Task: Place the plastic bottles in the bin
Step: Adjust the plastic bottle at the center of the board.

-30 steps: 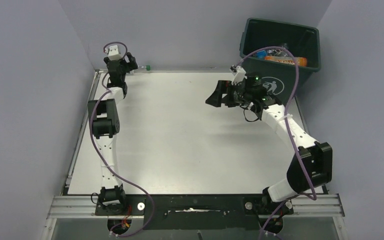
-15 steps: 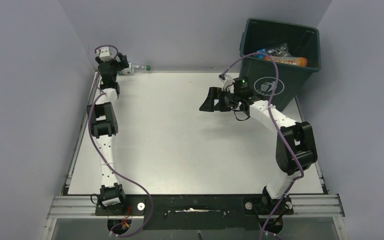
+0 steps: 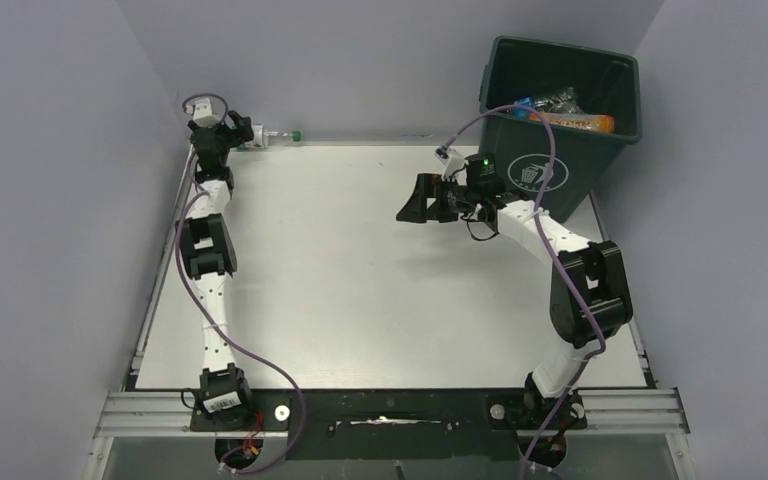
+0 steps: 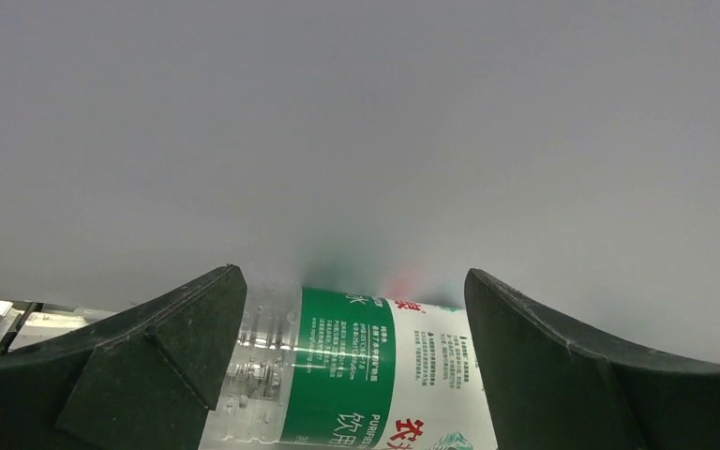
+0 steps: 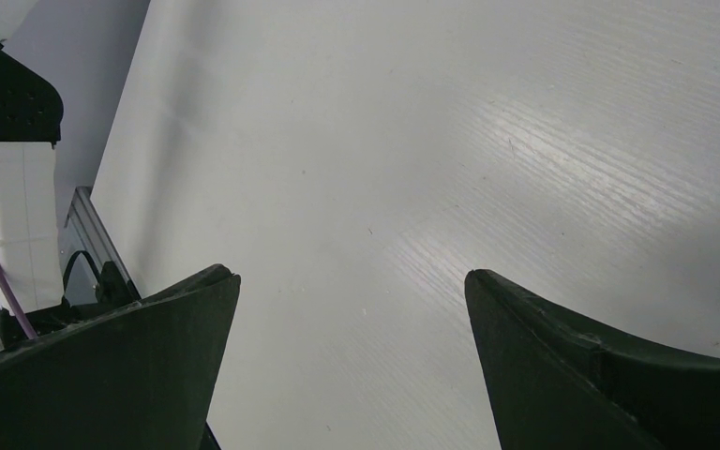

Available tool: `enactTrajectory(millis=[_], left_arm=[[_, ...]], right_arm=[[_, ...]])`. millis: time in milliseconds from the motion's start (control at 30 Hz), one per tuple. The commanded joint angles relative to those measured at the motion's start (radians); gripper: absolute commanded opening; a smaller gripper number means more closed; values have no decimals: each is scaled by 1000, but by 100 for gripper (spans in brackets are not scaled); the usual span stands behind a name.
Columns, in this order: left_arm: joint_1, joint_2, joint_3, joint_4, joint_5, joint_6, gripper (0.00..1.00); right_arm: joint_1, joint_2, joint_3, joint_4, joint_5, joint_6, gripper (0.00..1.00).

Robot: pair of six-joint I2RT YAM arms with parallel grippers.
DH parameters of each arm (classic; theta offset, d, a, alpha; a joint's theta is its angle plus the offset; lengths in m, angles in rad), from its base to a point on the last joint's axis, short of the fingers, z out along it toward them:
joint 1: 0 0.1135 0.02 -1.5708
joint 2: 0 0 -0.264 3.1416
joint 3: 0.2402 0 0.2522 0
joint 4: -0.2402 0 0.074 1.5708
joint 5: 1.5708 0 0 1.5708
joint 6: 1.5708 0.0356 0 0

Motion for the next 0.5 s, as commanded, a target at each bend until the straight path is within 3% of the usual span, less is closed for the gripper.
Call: enactTrajectory(millis=[0,267,467], left_arm=[[11,11,75,-48,86,-49,88],[-20,-56,-52,-40,189,-77,83],[-60,-173,-246,16,204,-72,80]], right_arm=[[-3,14,38,67,-35,1,96],[-5,21,41,85,-37,8,96],[-11,42,50,105,-44,17,95]])
